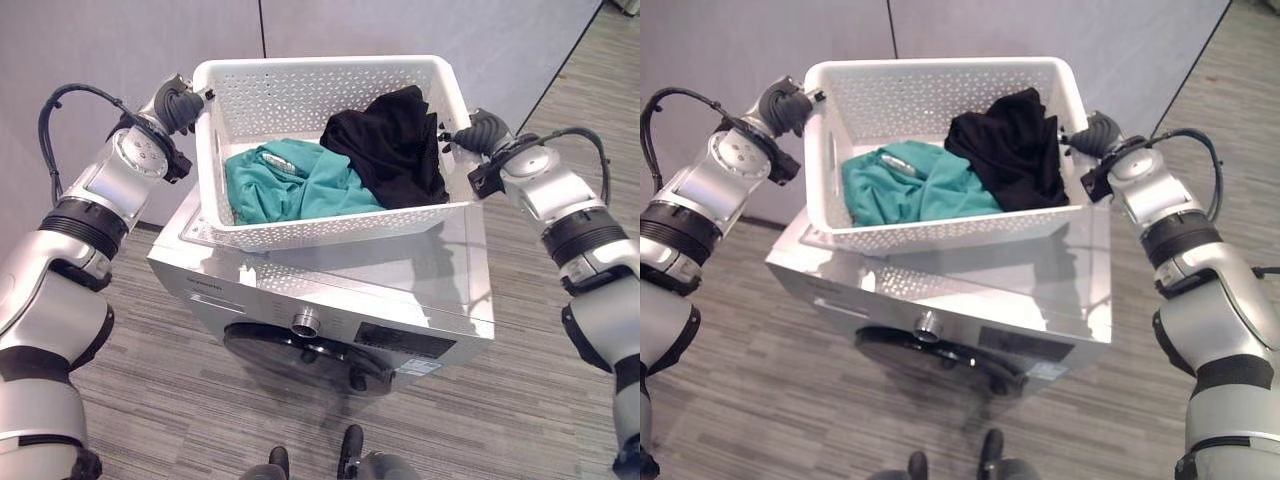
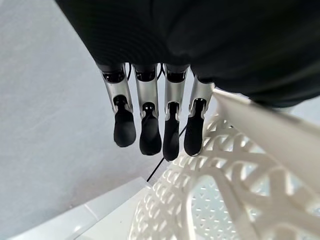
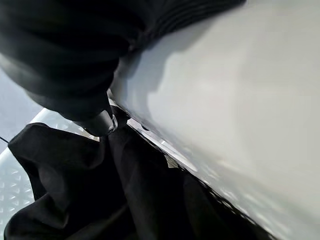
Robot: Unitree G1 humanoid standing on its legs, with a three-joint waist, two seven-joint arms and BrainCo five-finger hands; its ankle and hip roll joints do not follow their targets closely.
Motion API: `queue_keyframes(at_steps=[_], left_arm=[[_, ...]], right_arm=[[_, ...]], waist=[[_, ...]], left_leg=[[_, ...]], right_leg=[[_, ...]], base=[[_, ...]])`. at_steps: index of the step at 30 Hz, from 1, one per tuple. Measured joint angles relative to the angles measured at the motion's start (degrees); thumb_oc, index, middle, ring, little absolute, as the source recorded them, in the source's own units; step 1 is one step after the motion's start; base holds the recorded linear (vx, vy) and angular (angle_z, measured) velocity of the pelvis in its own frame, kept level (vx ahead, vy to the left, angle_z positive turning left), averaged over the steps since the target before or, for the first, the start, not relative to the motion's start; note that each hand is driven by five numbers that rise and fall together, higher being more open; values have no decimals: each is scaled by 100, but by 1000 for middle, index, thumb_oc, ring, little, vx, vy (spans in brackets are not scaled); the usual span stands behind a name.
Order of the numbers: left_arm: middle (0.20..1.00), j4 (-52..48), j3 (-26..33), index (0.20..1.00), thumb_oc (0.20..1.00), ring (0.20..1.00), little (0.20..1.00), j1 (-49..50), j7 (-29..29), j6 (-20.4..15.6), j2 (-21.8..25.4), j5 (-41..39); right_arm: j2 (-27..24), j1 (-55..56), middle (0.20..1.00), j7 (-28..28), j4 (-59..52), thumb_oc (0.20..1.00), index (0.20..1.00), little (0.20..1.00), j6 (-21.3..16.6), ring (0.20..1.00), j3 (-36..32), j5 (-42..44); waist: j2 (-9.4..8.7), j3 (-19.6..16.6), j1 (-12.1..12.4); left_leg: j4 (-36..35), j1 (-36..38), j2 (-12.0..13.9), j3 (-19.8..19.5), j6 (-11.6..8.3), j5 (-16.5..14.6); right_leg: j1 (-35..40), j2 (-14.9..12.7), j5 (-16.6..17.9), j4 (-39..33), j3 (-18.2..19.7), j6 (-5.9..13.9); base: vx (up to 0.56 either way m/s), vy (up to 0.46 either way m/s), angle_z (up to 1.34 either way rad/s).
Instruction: Grab the laundry basket,head to the washer,open it,put in the laundry and shut it.
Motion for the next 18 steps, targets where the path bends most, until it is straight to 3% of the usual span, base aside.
queue_keyframes(at_steps=[8,9,10,11,12,13,18], left_arm=[[200,-33,-35,200,200,200,200,7,-152,-60,-33,3],[555,-42,-33,555,555,555,555,6,-183,-112,-43,2],[1000,-21,-10,1000,1000,1000,1000,-1,-167,-130,-42,0],[1000,27,14,1000,1000,1000,1000,0,-141,-144,-44,0],[1000,132,80,1000,1000,1000,1000,-1,-110,-154,-73,-1],[1000,267,84,1000,1000,1000,1000,-4,-32,-145,-67,-1],[1000,1431,65,1000,1000,1000,1000,-220,145,70,-398,-4]], right_arm=[[-261,190,200,403,-29,200,200,200,-43,200,14,1],[-272,208,203,427,1,203,203,203,-59,203,14,0],[-273,221,482,435,15,482,482,482,-52,482,13,-1],[-273,232,630,432,76,630,630,630,-58,630,11,-32],[-273,232,630,432,175,630,630,630,-56,630,11,-83],[-271,237,1000,425,304,1000,1000,1000,-50,1000,5,-102],[83,71,1000,238,1321,1000,1000,1000,4,1000,118,-154]], waist=[[-104,-65,-7],[-119,-74,-7],[-127,-79,-15],[-130,-81,-18],[-133,-83,-17],[-136,-86,-15],[-199,-279,-8]], left_leg=[[-2,59,-1,20,-4,3],[-1,59,-1,24,-5,3],[0,59,-1,28,-6,4],[0,61,-1,31,-7,4],[0,62,-1,32,-7,5],[0,61,-1,36,-9,6],[-12,48,10,75,-16,10]], right_leg=[[62,8,28,-30,62,10],[66,9,36,-44,64,13],[67,11,43,-53,67,13],[69,12,46,-58,71,13],[75,13,55,-73,71,9],[82,19,70,-97,75,9],[88,42,104,-187,99,-3]], base=[[-4,3,-2],[0,0,0],[0,0,0],[0,0,0],[0,0,0],[0,0,0],[-3,-3,-2]])
